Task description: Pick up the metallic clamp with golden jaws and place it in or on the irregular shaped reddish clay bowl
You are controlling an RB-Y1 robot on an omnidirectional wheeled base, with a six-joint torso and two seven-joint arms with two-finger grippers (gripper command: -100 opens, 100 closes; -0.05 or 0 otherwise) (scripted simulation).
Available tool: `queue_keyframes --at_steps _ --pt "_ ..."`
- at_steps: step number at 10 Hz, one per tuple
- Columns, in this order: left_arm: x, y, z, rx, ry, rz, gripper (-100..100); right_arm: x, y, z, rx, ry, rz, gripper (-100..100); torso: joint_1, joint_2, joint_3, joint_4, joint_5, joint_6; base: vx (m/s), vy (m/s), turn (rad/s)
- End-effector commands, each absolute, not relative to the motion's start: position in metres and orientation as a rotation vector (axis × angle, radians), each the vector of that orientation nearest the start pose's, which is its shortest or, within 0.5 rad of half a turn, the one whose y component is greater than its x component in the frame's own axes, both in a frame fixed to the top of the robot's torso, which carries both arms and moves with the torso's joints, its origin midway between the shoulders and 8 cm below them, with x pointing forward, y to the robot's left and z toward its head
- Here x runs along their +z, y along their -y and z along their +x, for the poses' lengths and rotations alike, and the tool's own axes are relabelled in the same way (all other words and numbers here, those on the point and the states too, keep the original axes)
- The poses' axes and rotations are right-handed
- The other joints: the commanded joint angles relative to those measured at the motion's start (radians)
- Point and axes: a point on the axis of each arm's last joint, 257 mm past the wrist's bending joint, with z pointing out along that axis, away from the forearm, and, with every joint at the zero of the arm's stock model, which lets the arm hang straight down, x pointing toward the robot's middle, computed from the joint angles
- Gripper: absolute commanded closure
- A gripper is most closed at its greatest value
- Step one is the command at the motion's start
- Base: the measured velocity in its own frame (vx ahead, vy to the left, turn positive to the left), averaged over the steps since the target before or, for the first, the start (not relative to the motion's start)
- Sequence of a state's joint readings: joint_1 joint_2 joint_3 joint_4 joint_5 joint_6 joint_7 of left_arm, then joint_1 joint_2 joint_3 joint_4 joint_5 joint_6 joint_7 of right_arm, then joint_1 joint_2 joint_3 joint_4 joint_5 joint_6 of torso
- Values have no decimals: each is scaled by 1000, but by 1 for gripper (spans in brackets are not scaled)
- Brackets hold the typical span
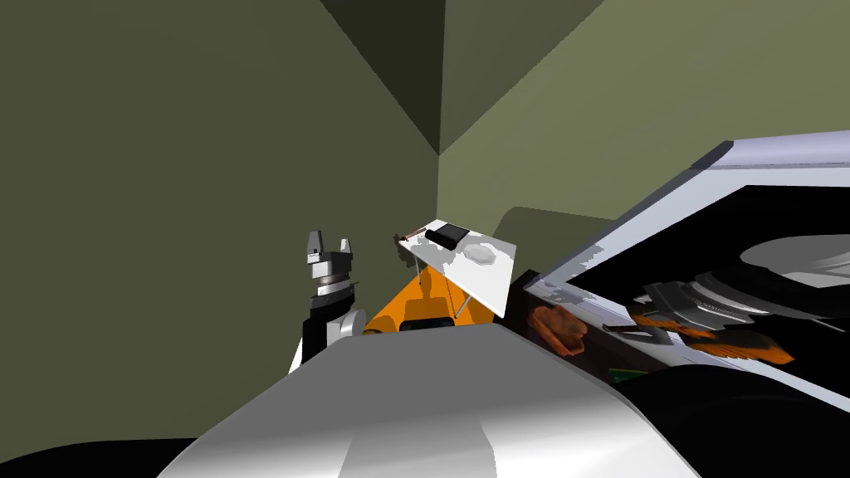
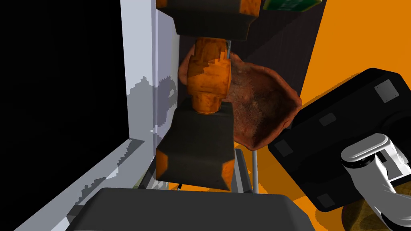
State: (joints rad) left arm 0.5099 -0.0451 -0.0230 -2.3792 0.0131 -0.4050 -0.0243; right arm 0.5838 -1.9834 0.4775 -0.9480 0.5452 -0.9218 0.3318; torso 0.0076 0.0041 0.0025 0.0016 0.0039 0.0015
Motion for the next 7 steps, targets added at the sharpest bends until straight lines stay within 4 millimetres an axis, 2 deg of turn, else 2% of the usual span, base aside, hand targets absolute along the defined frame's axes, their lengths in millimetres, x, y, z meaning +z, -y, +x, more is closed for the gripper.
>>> queue_keyframes --at_steps 1,3,4,5,6,7 --pt "48 -279 339 -1305 -574 -695 0 -162 754 152 -333 -2871 -1273 100 0 0 0 0 0 0 35 57 -81" --pt "48 -278 339 -1305 -574 -695 0 -142 751 166 -345 -2874 -1280 100 0 0 0 0 0 1 29 46 -93" --pt "48 -279 339 -1305 -574 -695 0 -137 750 168 -349 -2876 -1283 100 -1 1 0 0 1 1 -9 -3 -38" --pt "48 -278 339 -1305 -574 -695 0 -142 752 165 -350 -2873 -1281 100 -3 2 1 0 0 1 0 0 0" --pt "48 -278 339 -1305 -574 -695 0 -140 751 166 -349 -2874 -1279 -100 -4 2 1 0 -1 1 0 0 0" --pt "48 -278 339 -1305 -574 -695 0 -141 751 166 -349 -2874 -1279 -100 -5 2 1 0 -1 1 0 0 0"
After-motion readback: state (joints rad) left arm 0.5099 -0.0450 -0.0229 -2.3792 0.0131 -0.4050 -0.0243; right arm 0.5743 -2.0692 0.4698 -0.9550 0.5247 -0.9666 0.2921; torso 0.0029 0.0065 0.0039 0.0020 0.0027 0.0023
